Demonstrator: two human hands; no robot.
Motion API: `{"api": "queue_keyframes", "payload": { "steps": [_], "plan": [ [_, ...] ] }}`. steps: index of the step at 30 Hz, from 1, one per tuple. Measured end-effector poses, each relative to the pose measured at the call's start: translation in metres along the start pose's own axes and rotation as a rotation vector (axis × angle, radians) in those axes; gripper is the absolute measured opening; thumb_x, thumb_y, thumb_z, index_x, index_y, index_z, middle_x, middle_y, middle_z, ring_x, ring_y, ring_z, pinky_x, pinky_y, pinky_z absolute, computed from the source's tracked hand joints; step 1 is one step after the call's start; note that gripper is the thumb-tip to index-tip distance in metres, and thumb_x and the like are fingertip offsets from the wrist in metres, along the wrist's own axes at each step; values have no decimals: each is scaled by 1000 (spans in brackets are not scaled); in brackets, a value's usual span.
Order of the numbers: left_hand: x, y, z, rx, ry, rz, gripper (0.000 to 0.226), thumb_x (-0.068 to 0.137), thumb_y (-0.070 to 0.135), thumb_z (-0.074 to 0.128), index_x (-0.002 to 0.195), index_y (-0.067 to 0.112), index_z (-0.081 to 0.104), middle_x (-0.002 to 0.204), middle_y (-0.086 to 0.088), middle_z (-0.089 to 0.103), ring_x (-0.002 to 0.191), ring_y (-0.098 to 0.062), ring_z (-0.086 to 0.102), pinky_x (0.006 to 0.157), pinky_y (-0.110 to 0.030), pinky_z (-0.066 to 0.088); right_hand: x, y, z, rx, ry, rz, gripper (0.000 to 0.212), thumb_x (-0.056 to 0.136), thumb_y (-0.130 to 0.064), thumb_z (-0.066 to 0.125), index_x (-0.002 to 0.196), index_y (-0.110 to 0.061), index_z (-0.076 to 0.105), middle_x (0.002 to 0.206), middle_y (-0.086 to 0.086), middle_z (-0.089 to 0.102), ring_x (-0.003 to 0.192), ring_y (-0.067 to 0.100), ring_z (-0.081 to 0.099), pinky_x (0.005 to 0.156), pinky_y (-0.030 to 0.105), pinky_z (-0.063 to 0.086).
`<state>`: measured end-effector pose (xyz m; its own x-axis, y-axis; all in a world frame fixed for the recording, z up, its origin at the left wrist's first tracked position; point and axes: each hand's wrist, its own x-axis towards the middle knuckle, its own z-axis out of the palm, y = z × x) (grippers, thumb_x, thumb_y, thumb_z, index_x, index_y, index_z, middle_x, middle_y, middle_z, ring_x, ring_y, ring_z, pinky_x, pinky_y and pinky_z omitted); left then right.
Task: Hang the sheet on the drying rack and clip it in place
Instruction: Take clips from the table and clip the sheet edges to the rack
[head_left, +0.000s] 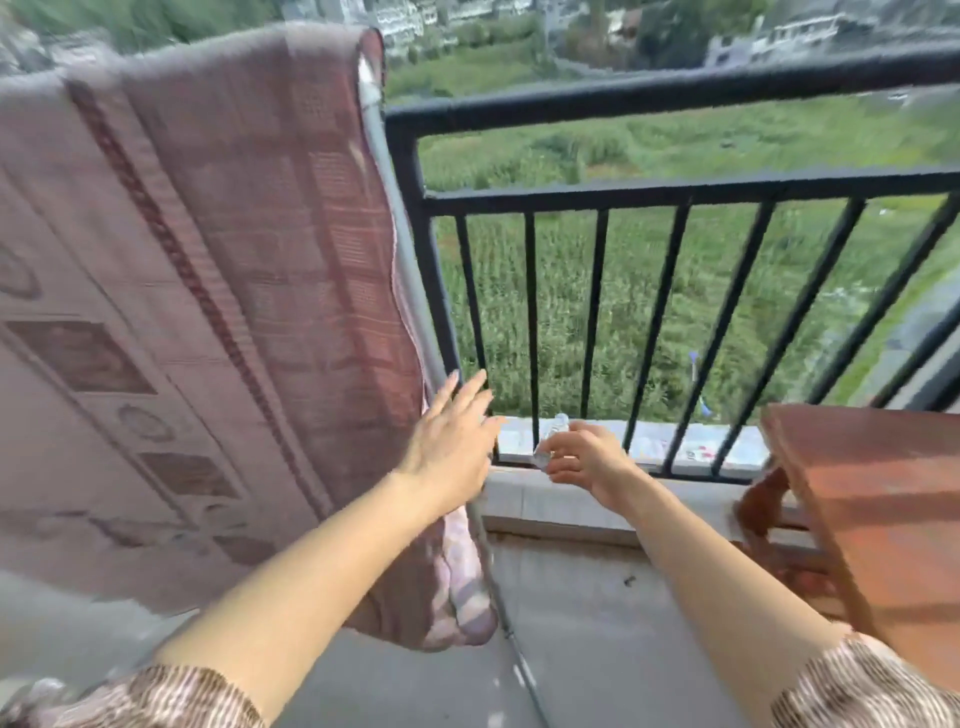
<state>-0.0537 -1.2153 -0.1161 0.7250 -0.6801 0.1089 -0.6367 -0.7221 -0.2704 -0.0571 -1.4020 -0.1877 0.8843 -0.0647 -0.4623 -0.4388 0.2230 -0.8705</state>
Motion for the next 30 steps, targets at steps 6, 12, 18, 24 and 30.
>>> {"api": "queue_keyframes", "payload": {
  "steps": [6,12,18,24,30],
  "plan": [
    [-34,-48,-35,371,-13,117,38,49,22,71,86,14,73,111,-8,69,128,-26,50,112,-58,15,20,-39,67,-6,-134,-53,12,80,-8,51,71,-15,51,61,6,52,53,16,49,51,24,37],
    [-33,-69,-43,395,116,-92,31,55,32,71,80,13,71,85,-4,66,97,-24,44,83,-45,31,40,-89,93,122,-247,-61,22,80,2,40,64,-12,44,54,5,48,44,18,48,49,25,42],
    [-34,-53,-38,-33,315,-481,18,73,21,68,75,16,51,79,-1,53,62,-22,56,51,-34,46,57,-130,108,-216,-458,-167,5,84,-14,56,79,-15,56,55,0,33,43,13,21,46,25,15],
    [-2,-31,-53,-613,780,-1021,33,79,-1,68,97,4,41,102,-6,33,64,-3,42,69,-1,38,78,-154,121,-252,-829,-71,21,68,-17,52,53,-17,37,51,0,29,42,13,18,46,27,14],
    [11,-35,-60,-733,639,-1115,17,93,21,54,79,19,45,72,11,49,72,-14,44,66,-13,28,96,-165,132,-181,-1062,12,22,60,-12,59,53,-9,38,40,1,36,31,11,26,38,19,22]
  ]
}}
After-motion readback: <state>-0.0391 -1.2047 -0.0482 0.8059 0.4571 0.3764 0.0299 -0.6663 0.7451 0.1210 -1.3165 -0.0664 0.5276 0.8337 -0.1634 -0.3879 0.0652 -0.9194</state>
